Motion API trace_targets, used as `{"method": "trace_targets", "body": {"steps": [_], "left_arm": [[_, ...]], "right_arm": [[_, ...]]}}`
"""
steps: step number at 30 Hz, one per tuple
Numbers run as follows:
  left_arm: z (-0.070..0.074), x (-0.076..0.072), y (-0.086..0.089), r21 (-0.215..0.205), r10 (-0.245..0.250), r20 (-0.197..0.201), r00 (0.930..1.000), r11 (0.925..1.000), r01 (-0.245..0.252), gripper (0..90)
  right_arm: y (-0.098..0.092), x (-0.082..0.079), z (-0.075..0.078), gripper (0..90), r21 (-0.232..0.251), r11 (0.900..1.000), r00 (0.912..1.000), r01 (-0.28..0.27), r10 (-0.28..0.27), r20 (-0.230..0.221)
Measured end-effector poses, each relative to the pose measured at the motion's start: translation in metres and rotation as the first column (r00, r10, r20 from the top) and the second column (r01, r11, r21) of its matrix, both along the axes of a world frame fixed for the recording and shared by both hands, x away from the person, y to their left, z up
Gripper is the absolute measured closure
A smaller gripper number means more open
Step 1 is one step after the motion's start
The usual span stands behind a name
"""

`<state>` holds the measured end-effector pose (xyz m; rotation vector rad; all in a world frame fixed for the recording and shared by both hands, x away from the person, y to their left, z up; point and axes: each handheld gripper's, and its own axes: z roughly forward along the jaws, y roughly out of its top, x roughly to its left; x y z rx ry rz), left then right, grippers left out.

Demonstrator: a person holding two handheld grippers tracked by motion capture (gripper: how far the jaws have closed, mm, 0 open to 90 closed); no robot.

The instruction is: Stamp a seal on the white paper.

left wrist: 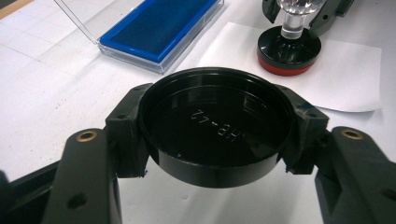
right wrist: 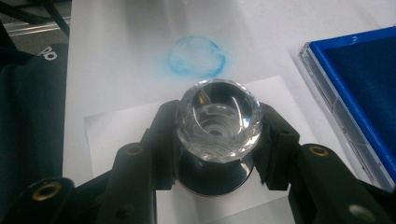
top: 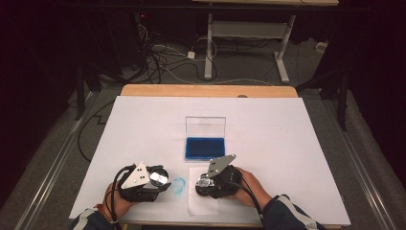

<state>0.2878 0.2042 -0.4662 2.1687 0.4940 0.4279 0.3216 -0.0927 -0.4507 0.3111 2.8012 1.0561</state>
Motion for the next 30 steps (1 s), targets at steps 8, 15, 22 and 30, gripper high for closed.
{"method": "trace_targets", "body": {"steps": [8,15,22,30], "left_arm": [[-0.0002,0.0001,-0.0004,0.0,-0.001,-0.001,1.0,1.0,0.001,35.9],[-0.0004,0.0001,-0.001,0.0,-0.002,-0.004,1.0,1.0,0.002,35.9],[-0.0003,0.0002,-0.0009,-0.001,-0.004,-0.004,1.0,1.0,0.004,35.9],[0.0002,0.0006,-0.0001,-0.003,-0.002,-0.002,1.0,1.0,0.002,35.9]], "right_arm": [[0.0,0.0001,0.0001,56.9,-0.005,1.0,1.0,-0.001,0.001,-0.001],[0.0006,-0.0014,-0.0006,57.0,-0.014,1.0,0.9999,0.002,-0.002,0.014],[0.0006,-0.001,-0.0028,57.6,-0.018,1.0,0.9999,0.001,0.0,0.012],[-0.0002,0.0019,-0.0005,57.5,-0.017,1.0,0.9999,0.005,-0.005,-0.009]]}}
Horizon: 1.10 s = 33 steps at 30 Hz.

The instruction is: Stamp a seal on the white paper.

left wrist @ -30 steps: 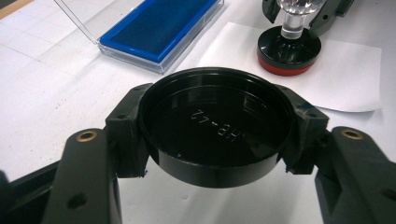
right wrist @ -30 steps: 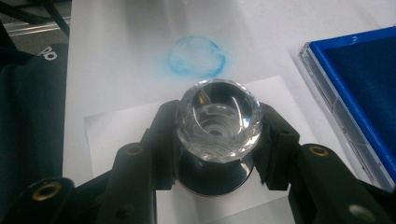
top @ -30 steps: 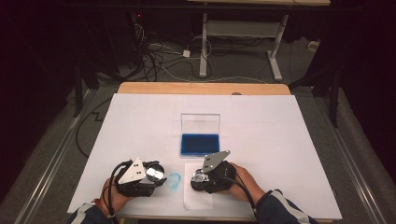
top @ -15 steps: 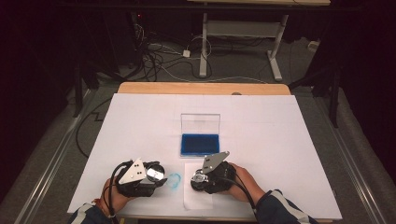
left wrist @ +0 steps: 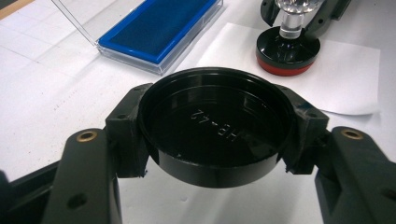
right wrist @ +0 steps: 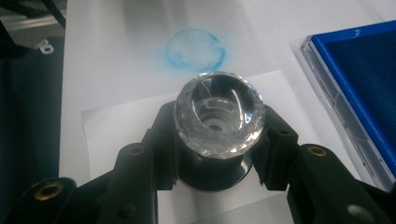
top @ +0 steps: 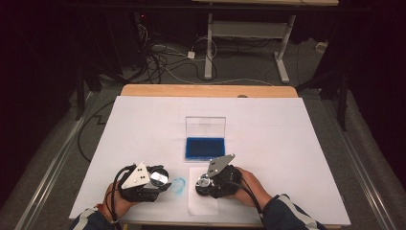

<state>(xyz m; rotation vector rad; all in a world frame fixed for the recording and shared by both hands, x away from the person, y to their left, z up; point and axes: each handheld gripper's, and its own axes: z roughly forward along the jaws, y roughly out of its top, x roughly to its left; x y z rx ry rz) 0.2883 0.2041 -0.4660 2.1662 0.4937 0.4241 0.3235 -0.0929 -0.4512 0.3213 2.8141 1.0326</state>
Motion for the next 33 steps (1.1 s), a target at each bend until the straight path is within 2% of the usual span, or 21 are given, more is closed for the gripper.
{"method": "trace_targets", "body": {"steps": [2,4,6,8,10,11,13,22,33], "left_arm": [[0.0,0.0,0.0,0.0,-0.001,-0.001,1.0,1.0,0.001,35.9],[-0.001,0.0,0.0,0.0,-0.003,-0.003,1.0,1.0,0.003,35.9],[-0.001,0.0,-0.001,0.0,-0.005,-0.002,1.0,1.0,0.005,35.9],[-0.001,0.0,-0.002,0.002,-0.009,-0.003,1.0,1.0,0.009,35.9],[-0.001,0.0,-0.003,0.003,-0.01,-0.004,0.9999,0.9999,0.01,35.9],[-0.001,0.0,-0.004,0.004,-0.012,-0.005,0.9999,0.9999,0.012,35.9],[-0.001,0.0,-0.005,0.002,-0.015,-0.005,0.9999,0.9999,0.015,35.9],[-0.002,0.0,-0.01,0.0,-0.027,-0.011,0.9996,0.9996,0.027,35.9],[-0.002,0.0,-0.019,-0.009,-0.053,-0.019,0.9984,0.9986,0.053,35.9]], "right_arm": [[-0.001,0.0,0.004,57.5,0.014,1.0,1.0,0.001,-0.001,0.005],[-0.003,-0.001,0.011,57.5,0.057,0.998,1.0,0.004,-0.004,-0.003],[-0.004,-0.003,0.019,57.4,0.074,0.997,0.9998,0.004,-0.006,0.02],[-0.006,-0.004,0.027,57.4,0.101,0.995,0.9997,0.006,-0.008,0.022],[-0.007,-0.005,0.032,57.4,0.105,0.994,0.9986,0.013,-0.019,0.049],[-0.008,-0.005,0.034,57.4,0.115,0.993,0.999,0.013,-0.017,0.04],[-0.009,-0.006,0.036,57.4,0.117,0.993,0.9984,0.008,-0.014,0.054],[-0.016,-0.008,0.05,57.4,0.164,0.986,0.9972,0.026,-0.037,0.064],[-0.023,-0.011,0.061,57.4,0.194,0.981,0.9962,0.027,-0.043,0.076]]}}
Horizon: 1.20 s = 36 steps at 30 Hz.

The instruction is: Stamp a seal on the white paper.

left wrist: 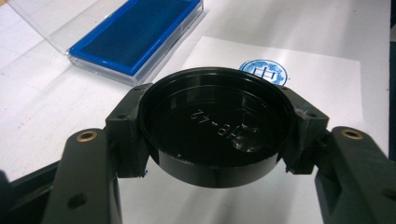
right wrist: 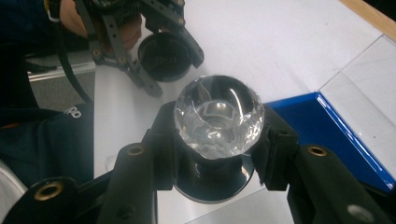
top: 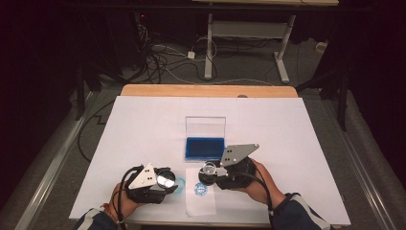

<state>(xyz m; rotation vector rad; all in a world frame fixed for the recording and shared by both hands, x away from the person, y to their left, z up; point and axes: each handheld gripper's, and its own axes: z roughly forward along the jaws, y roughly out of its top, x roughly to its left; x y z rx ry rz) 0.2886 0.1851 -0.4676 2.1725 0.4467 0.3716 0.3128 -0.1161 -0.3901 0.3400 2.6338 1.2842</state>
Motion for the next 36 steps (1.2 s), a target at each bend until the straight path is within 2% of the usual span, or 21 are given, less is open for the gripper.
{"method": "trace_targets", "body": {"steps": [10,18,36], "left_arm": [[-0.001,0.0,-0.006,-0.002,-0.017,-0.009,0.9998,0.9999,0.017,36.0],[-0.003,0.005,-0.003,-0.015,-0.012,-0.023,0.9996,0.9998,0.012,35.9],[-0.002,0.006,0.0,-0.009,-0.01,-0.017,0.9998,0.9999,0.01,35.9]], "right_arm": [[-0.004,-0.001,0.004,57.4,0.007,1.0,1.0,0.002,-0.002,0.01],[-0.008,0.002,0.01,57.4,0.022,1.0,0.9999,0.004,-0.004,0.012],[-0.016,0.003,0.018,57.4,0.029,0.999,0.9991,0.021,-0.022,0.037]]}}
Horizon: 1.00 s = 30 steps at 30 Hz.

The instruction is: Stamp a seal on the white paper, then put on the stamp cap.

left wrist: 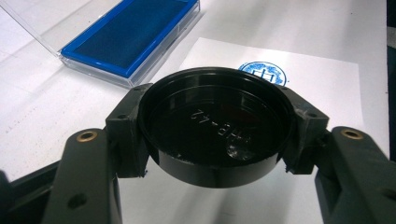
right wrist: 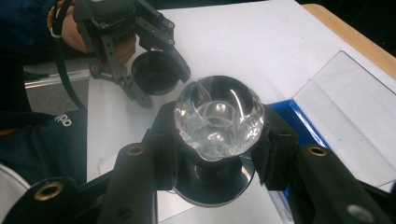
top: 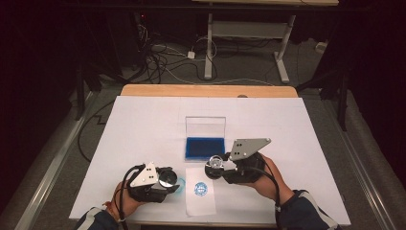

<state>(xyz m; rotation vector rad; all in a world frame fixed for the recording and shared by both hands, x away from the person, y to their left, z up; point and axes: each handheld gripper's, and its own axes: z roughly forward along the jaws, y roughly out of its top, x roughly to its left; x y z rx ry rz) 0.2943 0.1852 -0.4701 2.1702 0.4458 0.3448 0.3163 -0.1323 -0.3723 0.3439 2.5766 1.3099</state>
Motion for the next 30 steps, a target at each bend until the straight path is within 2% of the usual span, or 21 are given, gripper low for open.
{"method": "trace_targets", "body": {"steps": [15,30], "left_arm": [[0.001,0.001,-0.001,0.002,-0.001,0.005,1.0,1.0,0.001,36.0],[0.001,0.005,-0.007,0.013,-0.003,0.004,1.0,0.9999,0.003,36.0]], "right_arm": [[-0.004,0.002,0.003,57.4,0.005,1.0,0.9998,0.02,-0.02,0.007],[-0.011,0.002,0.012,57.4,0.039,0.999,0.9995,0.023,-0.024,0.022]]}}
